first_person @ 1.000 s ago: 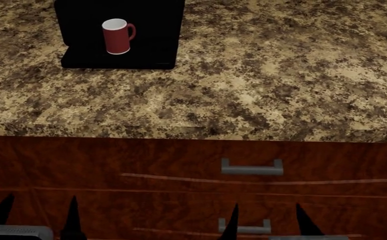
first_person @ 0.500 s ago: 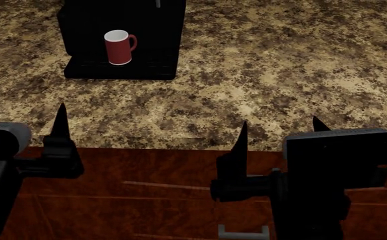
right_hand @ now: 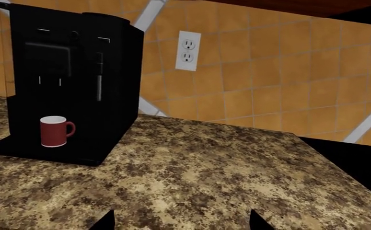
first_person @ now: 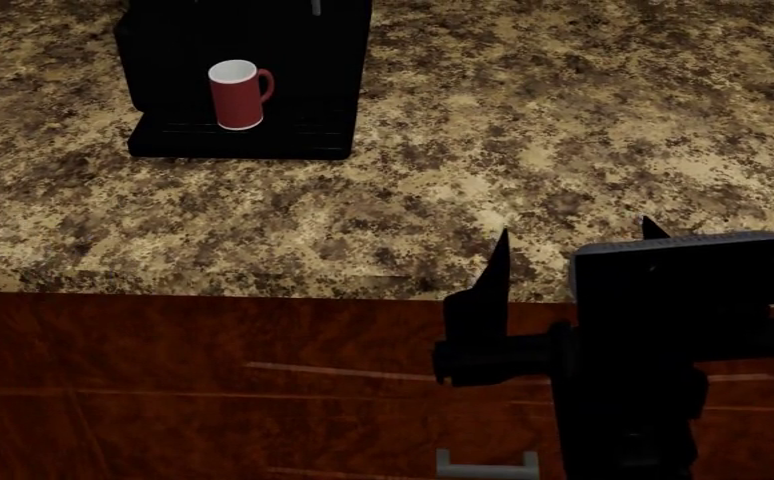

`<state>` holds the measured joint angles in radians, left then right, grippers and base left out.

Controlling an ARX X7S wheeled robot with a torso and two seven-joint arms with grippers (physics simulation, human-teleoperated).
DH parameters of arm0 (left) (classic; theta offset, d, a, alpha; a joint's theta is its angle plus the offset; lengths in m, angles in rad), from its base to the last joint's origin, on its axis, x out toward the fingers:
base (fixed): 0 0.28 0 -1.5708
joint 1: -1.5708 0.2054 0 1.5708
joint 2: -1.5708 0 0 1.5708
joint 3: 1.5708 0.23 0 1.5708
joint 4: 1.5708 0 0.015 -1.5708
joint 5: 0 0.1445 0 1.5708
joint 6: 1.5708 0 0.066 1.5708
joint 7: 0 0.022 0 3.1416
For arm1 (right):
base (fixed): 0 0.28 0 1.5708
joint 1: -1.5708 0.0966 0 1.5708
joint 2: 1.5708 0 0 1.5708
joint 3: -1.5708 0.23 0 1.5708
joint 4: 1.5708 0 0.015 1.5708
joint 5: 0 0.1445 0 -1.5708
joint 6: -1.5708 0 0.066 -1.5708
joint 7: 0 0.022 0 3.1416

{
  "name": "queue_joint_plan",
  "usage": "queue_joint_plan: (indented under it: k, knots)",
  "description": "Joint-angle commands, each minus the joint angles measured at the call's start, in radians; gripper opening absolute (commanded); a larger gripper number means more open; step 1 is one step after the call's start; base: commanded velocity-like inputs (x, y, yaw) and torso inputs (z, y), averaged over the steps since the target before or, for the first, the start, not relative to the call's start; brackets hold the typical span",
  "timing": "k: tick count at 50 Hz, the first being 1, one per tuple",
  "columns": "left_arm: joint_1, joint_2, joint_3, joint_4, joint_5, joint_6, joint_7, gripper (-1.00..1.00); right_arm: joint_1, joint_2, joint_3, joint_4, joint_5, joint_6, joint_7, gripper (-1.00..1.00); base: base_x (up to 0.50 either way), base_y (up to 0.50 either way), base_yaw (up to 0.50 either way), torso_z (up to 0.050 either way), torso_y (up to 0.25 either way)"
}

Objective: Pick the mug from under the coffee machine dispenser and place it on the counter.

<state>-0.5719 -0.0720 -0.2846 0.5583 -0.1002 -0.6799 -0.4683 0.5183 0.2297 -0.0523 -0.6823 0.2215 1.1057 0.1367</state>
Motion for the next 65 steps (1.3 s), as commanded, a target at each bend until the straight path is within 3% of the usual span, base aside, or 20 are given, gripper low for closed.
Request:
queue_joint_plan:
  k: [1,35,52,65]
  knots:
    - [0.032,0.02,-0.098,0.015,0.099,0.185,-0.168,1.0,-0.001,0.005,-0.002,0.019,-0.01,-0.011,0.017,1.0,0.14,0.21,0.0,0.0,0.0]
    - [0.053,-0.038,-0.02,0.007,0.1,0.189,-0.21,1.0,-0.042,0.005,0.04,0.015,0.026,-0.028,0.018,1.0,0.21,0.44,0.0,0.0,0.0]
    - [0.065,-0.055,-0.002,0.005,0.09,0.205,-0.222,1.0,-0.08,0.004,0.052,0.013,0.057,-0.055,-0.002,1.0,0.45,0.02,0.0,0.0,0.0]
    - [0.068,-0.063,0.001,0.008,0.08,0.202,-0.234,1.0,-0.087,0.003,0.052,0.026,0.056,-0.065,0.011,1.0,0.44,0.4,0.0,0.0,0.001]
